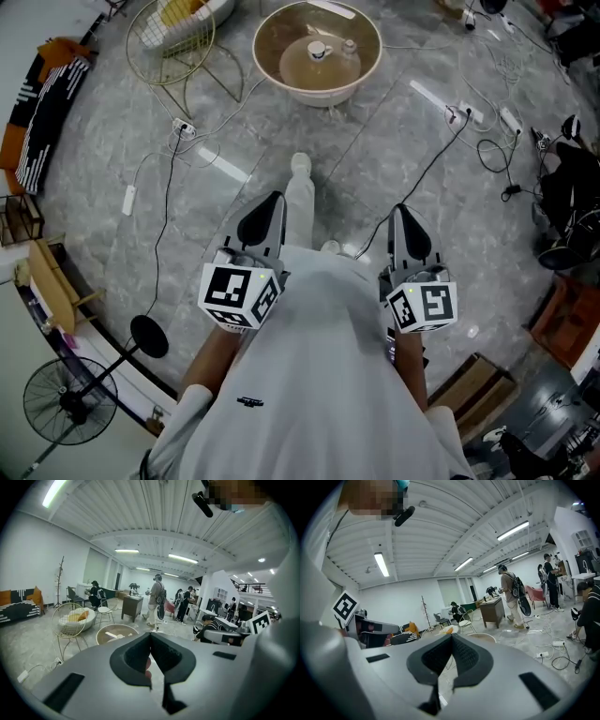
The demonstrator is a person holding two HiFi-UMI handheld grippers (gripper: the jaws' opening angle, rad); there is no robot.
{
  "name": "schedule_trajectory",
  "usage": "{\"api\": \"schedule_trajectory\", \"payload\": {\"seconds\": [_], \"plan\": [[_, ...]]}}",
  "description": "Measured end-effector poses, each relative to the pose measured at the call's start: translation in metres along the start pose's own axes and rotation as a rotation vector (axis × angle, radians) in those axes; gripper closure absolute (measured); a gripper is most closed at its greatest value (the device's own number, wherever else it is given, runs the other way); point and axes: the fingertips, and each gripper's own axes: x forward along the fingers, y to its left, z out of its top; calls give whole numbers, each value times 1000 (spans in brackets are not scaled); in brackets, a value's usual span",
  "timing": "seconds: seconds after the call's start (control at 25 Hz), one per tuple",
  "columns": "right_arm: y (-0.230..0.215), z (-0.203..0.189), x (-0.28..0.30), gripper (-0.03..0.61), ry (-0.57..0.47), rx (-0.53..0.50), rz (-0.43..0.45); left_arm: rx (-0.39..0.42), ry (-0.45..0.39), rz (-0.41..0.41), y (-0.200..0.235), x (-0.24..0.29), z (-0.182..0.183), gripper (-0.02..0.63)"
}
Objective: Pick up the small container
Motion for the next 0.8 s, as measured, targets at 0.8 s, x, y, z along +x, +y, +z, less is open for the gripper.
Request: {"api": "schedule_trajectory", "payload": {"seconds": [0.8], "plan": [[-69,77,248,571,58,3,-204,-63,83,-147,131,231,111,595]]}}
